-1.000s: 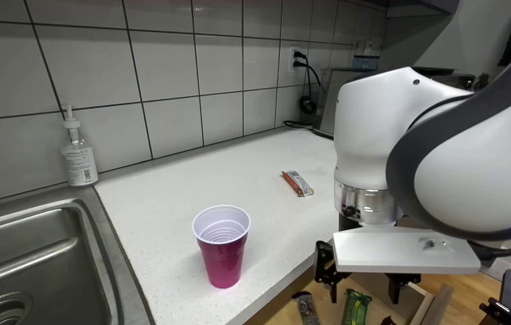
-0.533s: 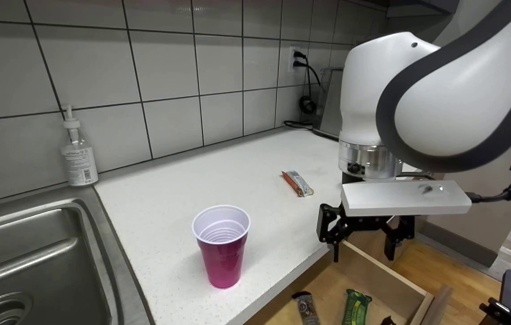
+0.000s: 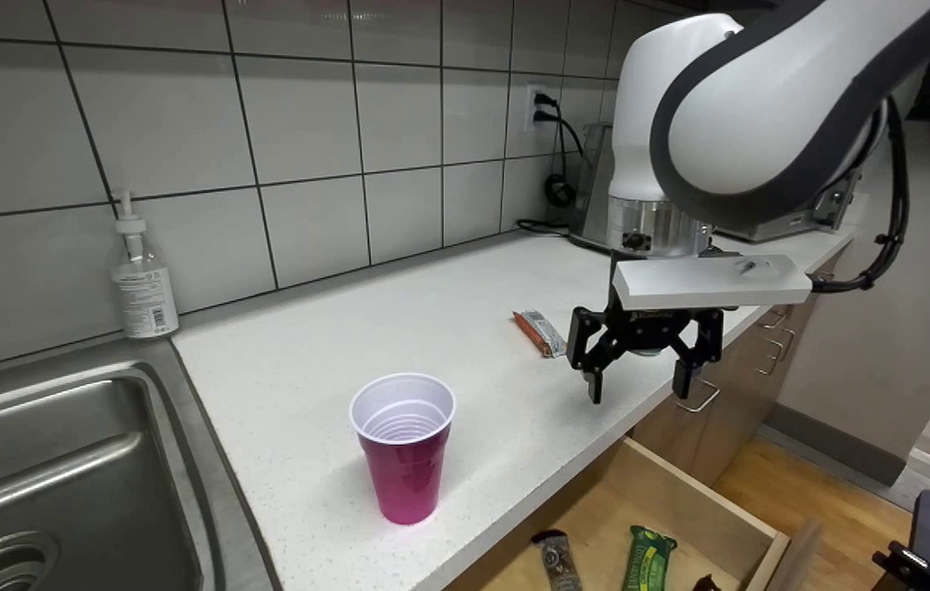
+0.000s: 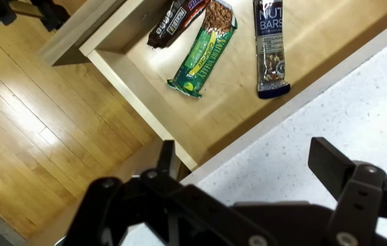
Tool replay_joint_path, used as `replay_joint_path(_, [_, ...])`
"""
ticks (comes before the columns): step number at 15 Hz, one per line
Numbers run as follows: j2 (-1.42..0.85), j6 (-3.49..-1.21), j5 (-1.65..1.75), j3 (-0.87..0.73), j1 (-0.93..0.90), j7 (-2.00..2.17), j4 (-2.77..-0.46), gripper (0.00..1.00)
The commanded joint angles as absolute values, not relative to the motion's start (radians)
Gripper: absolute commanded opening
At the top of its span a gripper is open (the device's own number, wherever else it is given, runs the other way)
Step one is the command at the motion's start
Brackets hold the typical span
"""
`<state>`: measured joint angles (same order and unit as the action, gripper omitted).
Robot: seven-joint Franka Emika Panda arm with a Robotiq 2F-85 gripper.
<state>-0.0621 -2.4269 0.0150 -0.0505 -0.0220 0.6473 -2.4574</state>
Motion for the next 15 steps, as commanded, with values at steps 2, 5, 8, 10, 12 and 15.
replay_joint_path(2, [-0.150, -2.380, 0.053, -0.074, 0.010, 0.558, -2.324, 1.00])
replay_joint_path(5, [-0.209, -2.383, 0.070, -0.096, 0.014, 0.521, -2.250, 1.00])
replay_joint_path(8, [-0.266, -2.378, 0.074, -0.116, 0.012, 0.488, -2.175, 1.00])
replay_joint_path(10, [-0.306, -2.371, 0.068, -0.126, 0.013, 0.465, -2.124, 1.00])
replay_joint_path(12, [-0.348, -2.364, 0.062, -0.133, 0.013, 0.447, -2.072, 1.00])
replay_joint_path(15, [-0.413, -2.348, 0.057, -0.143, 0.013, 0.432, -1.988, 1.00])
